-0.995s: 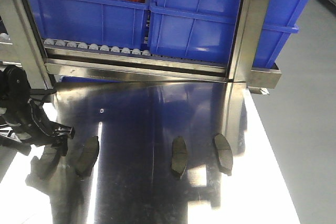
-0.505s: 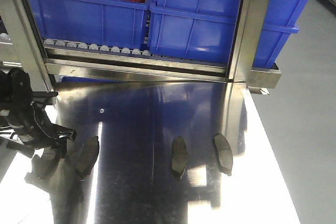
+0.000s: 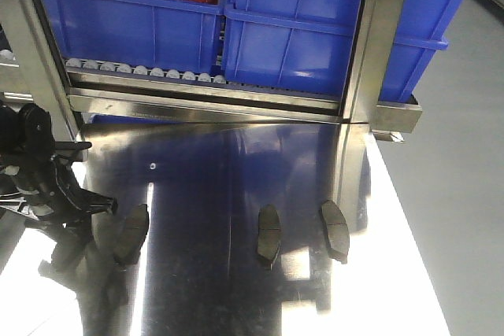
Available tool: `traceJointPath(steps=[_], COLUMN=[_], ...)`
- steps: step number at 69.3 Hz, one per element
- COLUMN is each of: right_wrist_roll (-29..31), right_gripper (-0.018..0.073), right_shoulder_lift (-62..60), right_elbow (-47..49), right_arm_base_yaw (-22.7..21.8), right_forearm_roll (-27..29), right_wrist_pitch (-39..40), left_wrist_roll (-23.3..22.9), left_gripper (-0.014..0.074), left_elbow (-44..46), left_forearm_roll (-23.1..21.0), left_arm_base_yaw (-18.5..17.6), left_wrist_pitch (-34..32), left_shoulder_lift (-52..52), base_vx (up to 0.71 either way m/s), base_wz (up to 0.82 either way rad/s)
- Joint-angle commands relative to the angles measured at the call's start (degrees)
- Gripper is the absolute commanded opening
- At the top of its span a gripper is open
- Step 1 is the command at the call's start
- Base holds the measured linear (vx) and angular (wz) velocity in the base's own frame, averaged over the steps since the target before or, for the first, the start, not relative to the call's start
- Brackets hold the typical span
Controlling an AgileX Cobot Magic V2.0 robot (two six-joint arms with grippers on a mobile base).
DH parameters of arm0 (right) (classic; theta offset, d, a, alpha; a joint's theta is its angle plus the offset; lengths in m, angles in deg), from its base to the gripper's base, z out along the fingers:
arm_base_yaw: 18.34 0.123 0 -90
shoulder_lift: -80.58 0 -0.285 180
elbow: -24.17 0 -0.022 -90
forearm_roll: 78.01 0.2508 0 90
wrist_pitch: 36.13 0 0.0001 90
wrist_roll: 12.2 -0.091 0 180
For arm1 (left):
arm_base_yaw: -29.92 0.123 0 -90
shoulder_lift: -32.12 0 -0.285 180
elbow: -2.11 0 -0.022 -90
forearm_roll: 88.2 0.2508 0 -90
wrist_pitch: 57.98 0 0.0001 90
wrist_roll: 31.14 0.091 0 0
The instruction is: Move and align brake pads A on conveyor
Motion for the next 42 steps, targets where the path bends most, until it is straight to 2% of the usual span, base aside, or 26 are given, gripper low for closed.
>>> traceJointPath(steps=[1, 23, 42], right_wrist_roll=[0.5, 0.5, 0.5], right_gripper=[-0.0008, -0.0008, -0.0008], right_shoulder_lift=[-0.6, -0.6, -0.6], right_elbow=[-0.3, -0.3, -0.3], right_arm_base_yaw=[-0.3, -0.3, -0.3], right_forearm_roll=[-0.4, -0.4, -0.4], right_wrist_pitch=[4.1, 4.1, 4.1], left_wrist_roll=[-0.5, -0.3, -0.2], left_gripper=[-0.0008, -0.0007, -0.0006], left_elbow=[1.8, 1.8, 1.6], left_forearm_roll=[-0.1, 2.9, 3.0], left_arm_base_yaw=[-0.3, -0.3, -0.3], left_wrist_pitch=[0.7, 0.3, 0.4], left_shoulder_lift=[-4.2, -15.9, -29.8], base_vx=[0.00, 0.00, 0.00], base_wz=[0.00, 0.00, 0.00])
